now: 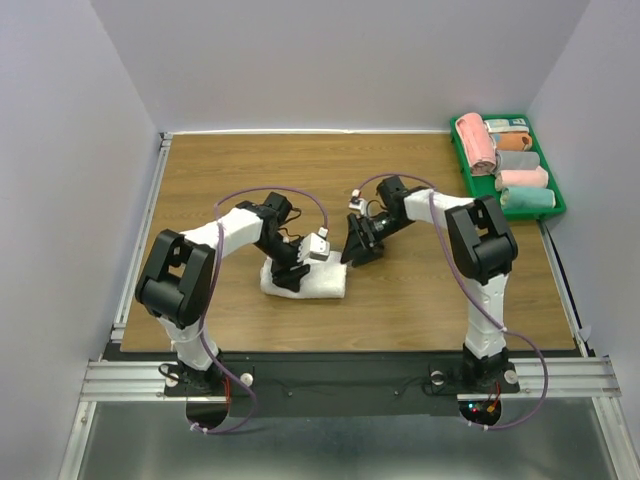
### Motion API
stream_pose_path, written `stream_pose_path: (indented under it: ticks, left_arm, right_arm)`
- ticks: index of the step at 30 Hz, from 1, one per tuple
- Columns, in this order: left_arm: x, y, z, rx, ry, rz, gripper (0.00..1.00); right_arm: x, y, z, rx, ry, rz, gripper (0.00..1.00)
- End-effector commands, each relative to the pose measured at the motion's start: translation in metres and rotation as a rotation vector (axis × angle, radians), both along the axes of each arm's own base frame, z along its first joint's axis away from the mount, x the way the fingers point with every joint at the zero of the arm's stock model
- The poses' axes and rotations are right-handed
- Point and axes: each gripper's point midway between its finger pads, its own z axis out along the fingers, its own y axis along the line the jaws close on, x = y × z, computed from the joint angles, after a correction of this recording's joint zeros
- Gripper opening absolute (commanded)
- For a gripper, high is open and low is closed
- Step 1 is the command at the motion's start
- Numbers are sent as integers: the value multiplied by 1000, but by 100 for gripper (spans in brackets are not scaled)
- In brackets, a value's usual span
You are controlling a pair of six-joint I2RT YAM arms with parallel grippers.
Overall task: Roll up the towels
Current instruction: Roll the towel
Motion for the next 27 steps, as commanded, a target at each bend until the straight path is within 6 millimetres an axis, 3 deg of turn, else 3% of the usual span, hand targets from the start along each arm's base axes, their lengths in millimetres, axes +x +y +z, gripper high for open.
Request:
stream_pose_path:
  ticks: [1,4,7,12,14,20,21,23,24,25,27]
  left_arm:
    - [-57,68,-52,328,285,-15,0]
    - [-56,67,-58,333,354,-18,0]
    - [-48,66,-64,333,385,-15,0]
    - [-27,57,-62,307,420,2,0]
    - [-25,57,-63,313,442,6,0]
    - [-15,53,-64,320,461,9,0]
    - [-13,52,-63,316,461,10,0]
    - [-14,51,-63,320,476,12,0]
    - [-14,51,-64,323,478,11,0]
    - [-13,52,-63,325,476,13,0]
    - [-14,54,-64,333,475,13,0]
  right_arm:
    - [37,-40,12,-84,-188,-101,83]
    - [47,-53,49,-60,-335,-113,83]
    - [44,-58,87,-30,-509,-77,84]
    - [30,-51,115,-32,-726,22,86]
    - [20,-40,121,-63,-840,94,87]
    - [-5,8,125,-126,-1109,232,89]
    - [-14,19,112,-155,-1125,268,89]
    - [-7,29,109,-200,-1198,260,89]
    - [-15,41,104,-197,-1222,286,92]
    - [-12,47,96,-207,-1251,299,100]
    - [-14,57,87,-237,-1299,331,100]
